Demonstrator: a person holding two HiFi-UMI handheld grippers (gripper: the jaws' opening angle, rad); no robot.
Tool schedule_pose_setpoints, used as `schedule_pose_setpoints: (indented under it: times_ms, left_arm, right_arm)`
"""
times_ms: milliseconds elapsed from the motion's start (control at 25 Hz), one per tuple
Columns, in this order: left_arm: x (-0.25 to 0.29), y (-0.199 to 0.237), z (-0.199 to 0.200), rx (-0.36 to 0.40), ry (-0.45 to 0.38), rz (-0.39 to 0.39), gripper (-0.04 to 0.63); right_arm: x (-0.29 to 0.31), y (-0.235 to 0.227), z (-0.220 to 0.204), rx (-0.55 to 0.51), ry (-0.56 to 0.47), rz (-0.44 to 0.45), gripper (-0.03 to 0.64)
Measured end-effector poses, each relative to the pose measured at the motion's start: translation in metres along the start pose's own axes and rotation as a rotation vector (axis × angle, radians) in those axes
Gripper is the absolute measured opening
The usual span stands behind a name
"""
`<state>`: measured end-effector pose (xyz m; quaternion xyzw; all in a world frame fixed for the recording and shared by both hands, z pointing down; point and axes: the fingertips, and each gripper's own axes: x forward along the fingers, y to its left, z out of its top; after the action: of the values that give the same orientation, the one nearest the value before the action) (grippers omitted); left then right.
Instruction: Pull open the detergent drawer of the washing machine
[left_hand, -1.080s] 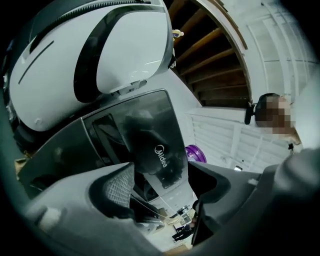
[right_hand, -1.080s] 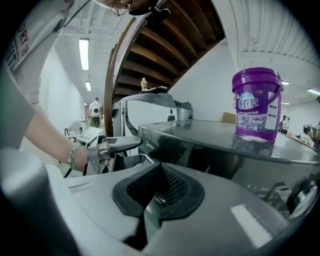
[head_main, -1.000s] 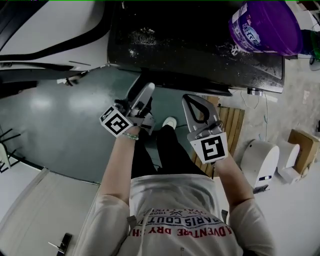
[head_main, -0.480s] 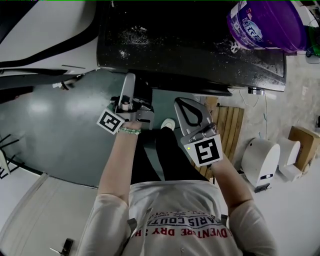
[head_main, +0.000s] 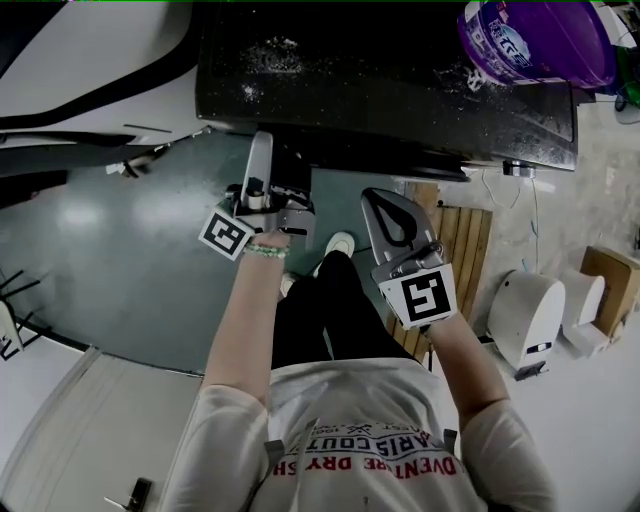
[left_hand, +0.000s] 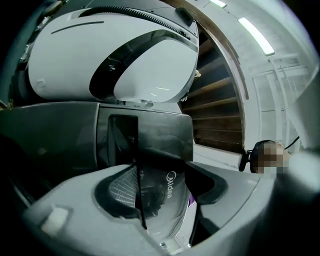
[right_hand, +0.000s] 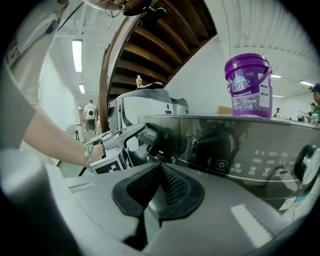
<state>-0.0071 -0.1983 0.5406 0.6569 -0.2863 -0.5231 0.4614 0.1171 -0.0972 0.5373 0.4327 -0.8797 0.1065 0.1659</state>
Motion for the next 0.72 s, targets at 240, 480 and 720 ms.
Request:
schedule_pose_setpoints:
  times_ms: [240,480,720]
  left_arm:
    - [-0.010,-0.005,0.000,0.009,-0.011,0.005,0.277]
    - [-0.027,-0.014,-0.005,-0.006,0.015,-0.006,0.275]
    - [-0.049,-0.024,-0.008,0.006,0.028,-0.009,0.275]
  right_arm:
    - [0.003,0.004,0.019,-0.006,-0.061,-0.041,0.002]
    - [-0.003,0.004,0.026,0.000,-0.104,-0.114,0.002]
    - [-0.015,0.020,0.022,-0.029,-0.098,-0.142,0.002]
